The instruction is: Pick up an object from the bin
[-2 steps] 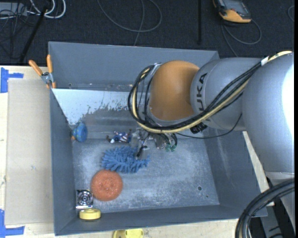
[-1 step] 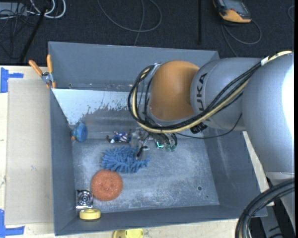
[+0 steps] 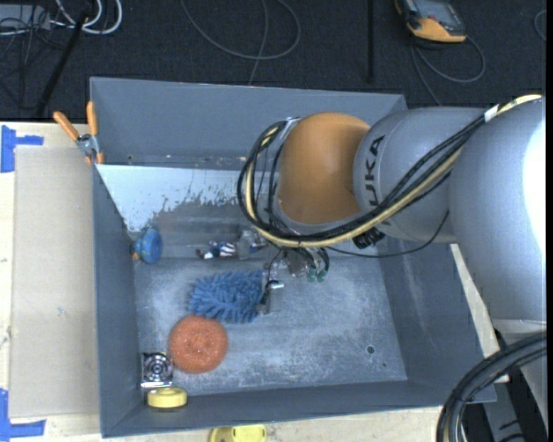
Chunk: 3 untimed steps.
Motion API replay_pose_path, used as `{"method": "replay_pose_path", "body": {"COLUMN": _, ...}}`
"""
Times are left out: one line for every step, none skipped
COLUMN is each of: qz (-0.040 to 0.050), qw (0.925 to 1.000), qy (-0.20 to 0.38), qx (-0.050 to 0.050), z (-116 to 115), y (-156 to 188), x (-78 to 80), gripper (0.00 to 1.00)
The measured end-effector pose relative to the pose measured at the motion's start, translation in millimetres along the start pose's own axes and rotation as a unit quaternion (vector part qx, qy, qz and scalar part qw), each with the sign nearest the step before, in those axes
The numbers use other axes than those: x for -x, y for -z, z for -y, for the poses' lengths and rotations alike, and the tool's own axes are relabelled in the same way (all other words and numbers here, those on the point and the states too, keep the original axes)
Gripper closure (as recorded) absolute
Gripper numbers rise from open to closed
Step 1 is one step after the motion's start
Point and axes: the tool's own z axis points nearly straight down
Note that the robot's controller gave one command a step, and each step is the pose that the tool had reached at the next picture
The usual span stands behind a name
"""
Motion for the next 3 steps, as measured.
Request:
{"method": "replay_pose_path", "body": {"qz": -0.0005, "qw": 0.9987, "qy": 0.052, "qx": 0.0, "z": -66, "y": -28, "x": -25.3, "gripper": 1.0}}
{"method": "replay_pose_path", "body": {"qz": -0.0005, "qw": 0.9987, "qy": 0.051, "qx": 0.0, "z": -66, "y": -28, "x": -25.2, "gripper": 1.0}}
{"method": "replay_pose_path", "body": {"qz": 0.0011, "qw": 0.9982, "qy": 0.06, "qx": 0.0, "z": -29, "y": 112, "x": -25.4, "gripper": 1.0}}
